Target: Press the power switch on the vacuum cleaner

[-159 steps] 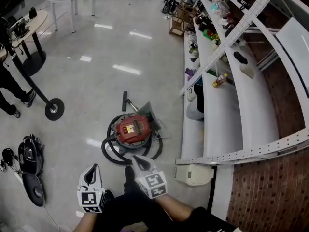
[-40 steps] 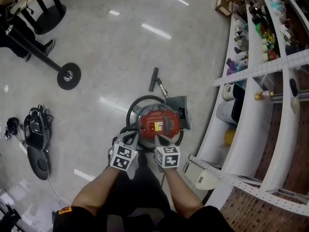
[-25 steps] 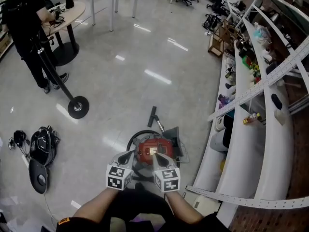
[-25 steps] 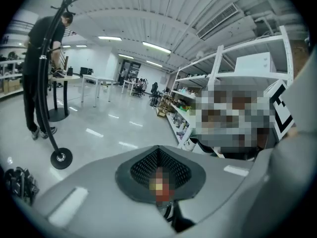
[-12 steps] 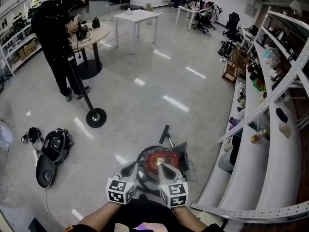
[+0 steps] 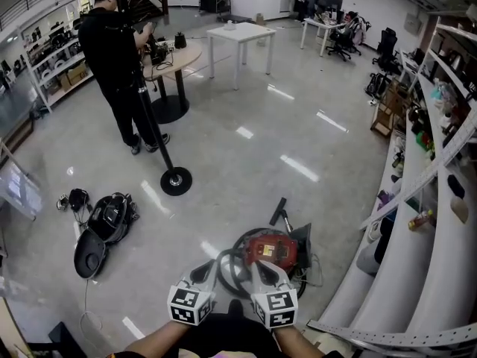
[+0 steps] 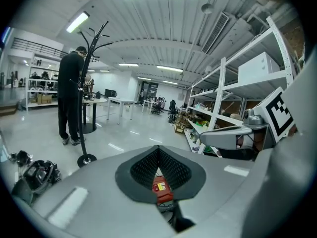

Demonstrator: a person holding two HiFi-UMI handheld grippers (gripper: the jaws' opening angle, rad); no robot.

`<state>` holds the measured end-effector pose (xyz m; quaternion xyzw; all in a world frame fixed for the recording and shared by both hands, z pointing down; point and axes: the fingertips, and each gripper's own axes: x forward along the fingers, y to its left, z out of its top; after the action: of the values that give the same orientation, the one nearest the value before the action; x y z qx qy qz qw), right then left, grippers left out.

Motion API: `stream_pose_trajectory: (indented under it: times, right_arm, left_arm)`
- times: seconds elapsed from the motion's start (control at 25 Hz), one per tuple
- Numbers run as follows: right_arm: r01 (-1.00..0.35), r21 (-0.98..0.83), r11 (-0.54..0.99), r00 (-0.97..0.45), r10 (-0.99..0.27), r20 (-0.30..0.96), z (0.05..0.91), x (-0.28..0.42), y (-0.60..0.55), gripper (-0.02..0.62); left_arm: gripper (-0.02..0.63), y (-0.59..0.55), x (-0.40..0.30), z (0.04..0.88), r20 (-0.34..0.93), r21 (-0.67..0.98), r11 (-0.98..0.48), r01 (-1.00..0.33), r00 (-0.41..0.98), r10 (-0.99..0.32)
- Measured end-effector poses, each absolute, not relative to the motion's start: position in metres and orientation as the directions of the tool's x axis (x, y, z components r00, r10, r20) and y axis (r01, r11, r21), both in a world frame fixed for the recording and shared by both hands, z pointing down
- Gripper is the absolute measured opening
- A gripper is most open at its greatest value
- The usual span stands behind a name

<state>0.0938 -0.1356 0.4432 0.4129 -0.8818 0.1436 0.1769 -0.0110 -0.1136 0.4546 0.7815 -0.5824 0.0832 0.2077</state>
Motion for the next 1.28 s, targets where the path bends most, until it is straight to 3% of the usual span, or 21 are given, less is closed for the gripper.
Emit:
stream_pose_trajectory:
  times: [0.64,0.92,1.28]
  right_arm:
    - [-0.784,-0.059,0.619,-0.585,-0.702,0.405,0.412,0.003,-0.044,-0.008]
    - [-0.839,-0.064,0.541,-0.511,-0.742,0.434,0.422,-0.025,0.036,-0.008]
    - [-0.899,-0.053,0.434,-0.405,-0.782,0.474,0.425,-0.013,0.124,-0.008]
  left_arm:
    - [0.015,-0.024,-0.098,0.418,0.291,0.161,-0.287,-0.944,0.323,-0.900]
    - [0.015,0.050,-0.126,0.422,0.280,0.174,-0.371,-0.912,0.407,-0.870]
    - [0.015,0.129,-0.109,0.433,0.284,0.221,-0.490,-0.843,0.536,-0.795]
